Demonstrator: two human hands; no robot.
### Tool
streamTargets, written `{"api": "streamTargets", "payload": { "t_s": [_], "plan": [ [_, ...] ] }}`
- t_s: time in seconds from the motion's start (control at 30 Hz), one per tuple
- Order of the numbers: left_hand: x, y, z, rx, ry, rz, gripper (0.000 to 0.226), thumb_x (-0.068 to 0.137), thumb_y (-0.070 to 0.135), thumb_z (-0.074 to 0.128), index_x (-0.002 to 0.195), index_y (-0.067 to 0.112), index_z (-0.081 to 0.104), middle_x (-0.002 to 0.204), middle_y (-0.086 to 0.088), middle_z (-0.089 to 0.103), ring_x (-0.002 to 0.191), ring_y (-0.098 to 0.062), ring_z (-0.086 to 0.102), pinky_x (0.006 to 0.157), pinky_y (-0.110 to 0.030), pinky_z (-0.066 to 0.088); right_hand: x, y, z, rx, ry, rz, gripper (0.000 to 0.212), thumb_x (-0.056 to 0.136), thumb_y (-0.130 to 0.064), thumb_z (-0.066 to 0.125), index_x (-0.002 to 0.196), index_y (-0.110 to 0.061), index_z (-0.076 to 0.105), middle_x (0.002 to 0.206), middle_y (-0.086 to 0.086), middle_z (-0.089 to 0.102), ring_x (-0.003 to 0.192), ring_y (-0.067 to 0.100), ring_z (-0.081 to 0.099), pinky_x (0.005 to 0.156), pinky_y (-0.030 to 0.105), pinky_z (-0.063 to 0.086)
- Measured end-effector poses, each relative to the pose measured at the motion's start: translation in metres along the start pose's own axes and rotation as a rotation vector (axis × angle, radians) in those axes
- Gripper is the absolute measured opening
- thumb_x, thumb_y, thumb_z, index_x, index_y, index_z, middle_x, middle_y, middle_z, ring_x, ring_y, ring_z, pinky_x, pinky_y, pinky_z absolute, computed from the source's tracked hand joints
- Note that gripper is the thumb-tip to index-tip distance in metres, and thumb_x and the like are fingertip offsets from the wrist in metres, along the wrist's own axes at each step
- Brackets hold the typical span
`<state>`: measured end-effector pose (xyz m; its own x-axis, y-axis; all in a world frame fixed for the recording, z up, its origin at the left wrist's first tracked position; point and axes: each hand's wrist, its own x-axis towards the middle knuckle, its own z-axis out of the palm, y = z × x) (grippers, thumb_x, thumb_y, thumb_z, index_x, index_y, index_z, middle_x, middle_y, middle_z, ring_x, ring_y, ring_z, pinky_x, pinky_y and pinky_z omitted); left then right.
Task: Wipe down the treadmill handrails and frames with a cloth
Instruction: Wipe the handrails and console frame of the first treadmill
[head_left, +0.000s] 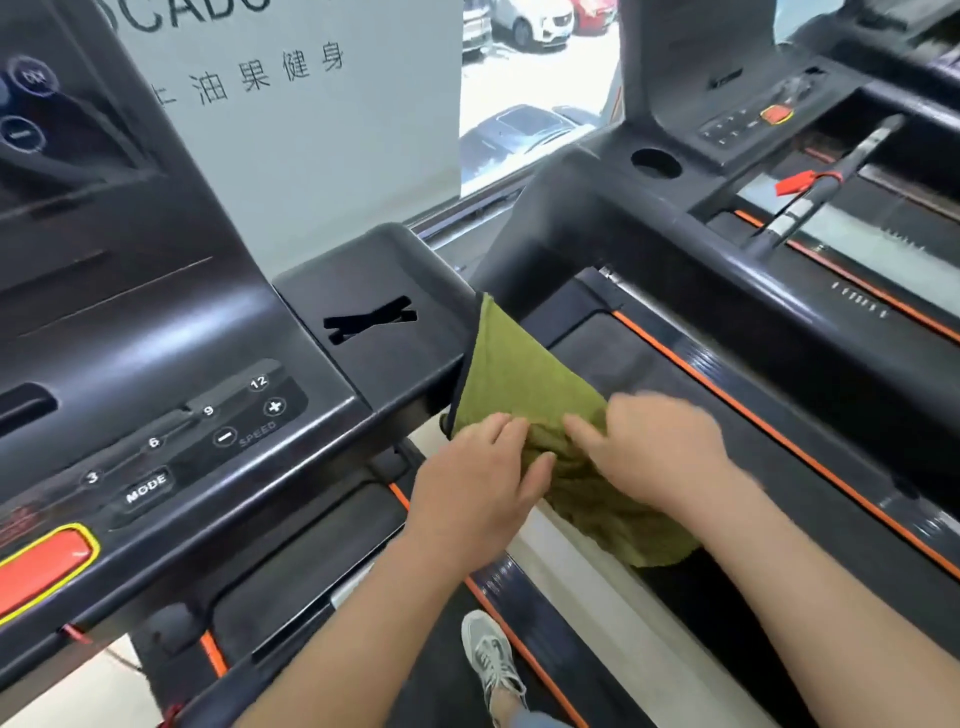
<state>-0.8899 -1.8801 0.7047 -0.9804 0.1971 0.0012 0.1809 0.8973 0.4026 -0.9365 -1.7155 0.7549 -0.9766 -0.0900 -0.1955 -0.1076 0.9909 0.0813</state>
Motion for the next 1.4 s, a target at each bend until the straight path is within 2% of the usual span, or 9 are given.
{"api": "streamTargets", "payload": {
  "t_s": [0.13, 0.3, 0.5, 0.67, 0.77, 0.83, 0.93, 1.13, 1.4],
  "plan": [
    [-0.005, -0.010, -0.001, 0.075, 0.162, 0.026, 0.049, 0.087, 0.057, 0.033, 0.086, 0.021, 0.065, 0.087, 0.005, 0.056, 0.081, -0.020, 0.054, 0.066, -0.038, 0.049, 0.064, -0.021, 0.009, 0.638, 0.027, -0.113, 0.063, 0.085, -0.063, 0.055, 0.132, -0.023, 0.040, 0.132, 0.003, 0.045, 0.121, 0.022, 0.048, 0.094, 0.034, 0.039],
    [-0.032, -0.017, 0.005, 0.025, 0.238, -0.113, 0.039, 0.085, 0.051, 0.048, 0.061, 0.022, 0.058, 0.077, 0.007, 0.046, 0.075, -0.016, 0.048, 0.054, -0.031, 0.044, 0.048, -0.044, 0.048, 0.311, 0.190, -0.062, 0.049, 0.101, -0.038, 0.028, 0.150, -0.030, 0.028, 0.143, 0.001, 0.047, 0.111, 0.031, 0.056, 0.083, 0.045, 0.050],
    [-0.012, 0.004, 0.007, -0.201, 0.111, -0.171, 0.022, 0.084, 0.022, 0.057, 0.103, 0.018, 0.047, 0.105, 0.002, 0.054, 0.095, -0.022, 0.055, 0.069, -0.033, 0.041, -0.010, -0.064, 0.038, 0.140, 0.397, -0.165, 0.018, 0.082, -0.015, 0.058, 0.065, -0.017, 0.056, 0.066, 0.008, 0.063, 0.060, 0.031, 0.062, 0.044, 0.030, 0.033],
    [-0.020, -0.013, -0.012, -0.206, 0.499, -0.081, 0.029, 0.065, 0.002, 0.050, 0.077, 0.016, 0.072, 0.074, 0.002, 0.069, 0.068, -0.022, 0.065, 0.061, -0.029, 0.049, -0.011, -0.041, -0.006, 0.922, 0.403, 0.005, 0.042, 0.089, -0.031, 0.061, 0.053, -0.015, 0.046, 0.050, -0.004, 0.045, 0.056, 0.020, 0.045, 0.058, 0.035, 0.036],
    [-0.035, -0.031, -0.038, -0.252, 0.647, -0.175, 0.026, 0.072, 0.006, 0.044, 0.077, 0.014, 0.068, 0.075, 0.000, 0.064, 0.073, -0.024, 0.057, 0.067, -0.028, 0.038, -0.010, -0.054, -0.020, 1.023, 0.545, -0.037, 0.014, 0.090, -0.030, 0.062, 0.088, -0.022, 0.073, 0.081, -0.012, 0.069, 0.082, 0.011, 0.062, 0.078, 0.030, 0.046],
    [-0.042, -0.038, -0.045, -0.163, 0.658, -0.244, 0.028, 0.077, 0.008, 0.042, 0.081, 0.013, 0.069, 0.085, -0.002, 0.062, 0.080, -0.026, 0.053, 0.069, -0.026, 0.035, -0.006, -0.062, -0.007, 0.827, 0.422, -0.059, 0.042, 0.092, -0.035, 0.060, 0.130, -0.018, 0.059, 0.119, 0.002, 0.063, 0.112, 0.020, 0.055, 0.097, 0.033, 0.041],
    [-0.053, -0.037, -0.025, -0.098, 0.490, -0.155, 0.042, 0.078, 0.022, 0.038, 0.102, 0.012, 0.070, 0.112, -0.005, 0.062, 0.101, -0.027, 0.056, 0.082, -0.031, 0.046, -0.011, -0.072, 0.029, 0.293, 0.258, -0.142, 0.072, 0.090, -0.041, 0.059, 0.151, -0.020, 0.027, 0.152, 0.018, 0.028, 0.134, 0.036, 0.031, 0.109, 0.046, 0.031],
    [-0.039, -0.015, 0.024, 0.205, -0.020, -0.222, 0.080, 0.069, 0.064, 0.064, 0.127, 0.012, 0.043, 0.124, -0.006, 0.052, 0.117, -0.027, 0.049, 0.103, -0.044, 0.035, -0.009, -0.046, 0.037, 0.300, 0.277, -0.381, 0.048, 0.092, -0.027, 0.053, 0.139, -0.023, 0.050, 0.144, -0.001, 0.047, 0.135, 0.020, 0.038, 0.101, 0.046, 0.041],
    [0.038, 0.017, 0.031, 0.132, -0.004, -0.331, 0.049, 0.084, 0.044, 0.060, 0.121, 0.015, 0.046, 0.092, 0.002, 0.065, 0.082, -0.021, 0.066, 0.059, -0.029, 0.035, 0.034, -0.037, 0.039, 0.523, 0.338, -0.352, 0.036, 0.091, -0.025, 0.058, 0.127, -0.027, 0.061, 0.136, -0.002, 0.052, 0.128, 0.022, 0.039, 0.095, 0.045, 0.036]
  ]
}}
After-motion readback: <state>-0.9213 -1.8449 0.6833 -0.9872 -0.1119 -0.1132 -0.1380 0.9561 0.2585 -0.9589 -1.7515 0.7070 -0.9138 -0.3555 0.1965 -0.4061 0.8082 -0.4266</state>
